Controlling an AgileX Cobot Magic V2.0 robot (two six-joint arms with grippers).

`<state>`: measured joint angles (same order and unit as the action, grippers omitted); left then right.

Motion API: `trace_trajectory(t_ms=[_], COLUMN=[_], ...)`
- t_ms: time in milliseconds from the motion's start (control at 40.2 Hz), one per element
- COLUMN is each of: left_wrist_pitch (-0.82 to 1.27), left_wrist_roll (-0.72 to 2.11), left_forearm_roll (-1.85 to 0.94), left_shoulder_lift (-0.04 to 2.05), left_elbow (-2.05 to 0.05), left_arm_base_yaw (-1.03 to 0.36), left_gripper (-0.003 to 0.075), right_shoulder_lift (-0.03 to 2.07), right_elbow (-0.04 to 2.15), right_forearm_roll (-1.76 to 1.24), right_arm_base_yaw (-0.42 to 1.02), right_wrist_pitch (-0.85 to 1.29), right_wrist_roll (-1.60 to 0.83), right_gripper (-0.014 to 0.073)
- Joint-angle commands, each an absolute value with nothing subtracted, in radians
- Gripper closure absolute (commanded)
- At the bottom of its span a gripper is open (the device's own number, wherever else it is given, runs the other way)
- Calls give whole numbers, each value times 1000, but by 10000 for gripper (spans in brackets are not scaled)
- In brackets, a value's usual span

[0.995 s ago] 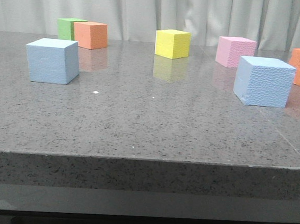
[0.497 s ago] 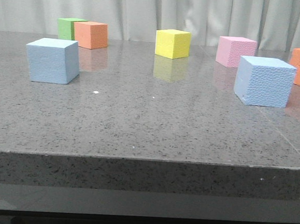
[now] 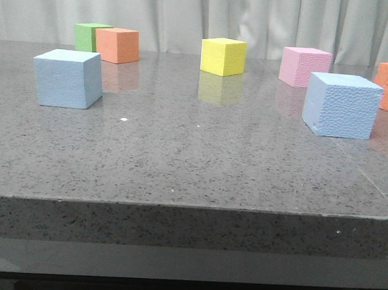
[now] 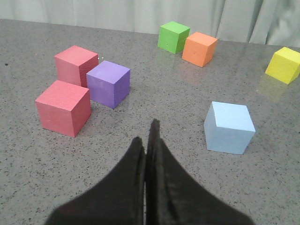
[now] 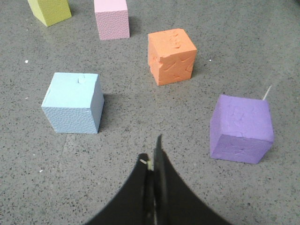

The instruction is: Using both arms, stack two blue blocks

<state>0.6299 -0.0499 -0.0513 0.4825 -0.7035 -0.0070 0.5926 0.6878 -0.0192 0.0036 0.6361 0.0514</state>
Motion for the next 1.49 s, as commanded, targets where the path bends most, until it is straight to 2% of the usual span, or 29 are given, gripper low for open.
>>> trace_trajectory(t_ms=[0,99,149,249,348,398,448,597,1194,1268,1392,1467], left_wrist_pitch=[554,524,519,517,515,513,513,513,513,513,513,513], left_wrist_roll=[-51,-51,-51,-48,-48,-48,-48,-48,-48,-48,-48,-48], left_forearm_roll=[-56,-56,-52,-42,-26,-26,-26,-26,-26,-26,-26,-26], left_shoulder_lift=[497,497,497,497,497,497,497,497,497,497,497,497], left_elbow=[-738,-738,-738,-738,-738,-738,-738,-738,-738,-738,-738,-738], left_arm_base_yaw=[-6,-6,-6,-6,-6,-6,-6,-6,-6,-6,-6,-6], left_gripper=[740,732,681,497,258,181,143,162,318,337,357,356], right_shoulder_lift=[601,601,601,601,601,601,601,601,606,620,678,729], right_elbow=[723,723,723,723,723,723,723,723,729,749,823,878], right_forearm_roll=[-11,-11,-10,7,23,23,23,23,-57,-57,-57,-62], right_arm_base_yaw=[0,0,0,0,0,0,0,0,0,0,0,0], right_wrist_pitch=[549,547,547,534,523,523,523,523,553,593,687,757], right_wrist_roll=[41,41,41,41,41,41,41,41,41,41,41,41], right_gripper=[660,652,613,423,195,131,101,98,95,57,-66,-70])
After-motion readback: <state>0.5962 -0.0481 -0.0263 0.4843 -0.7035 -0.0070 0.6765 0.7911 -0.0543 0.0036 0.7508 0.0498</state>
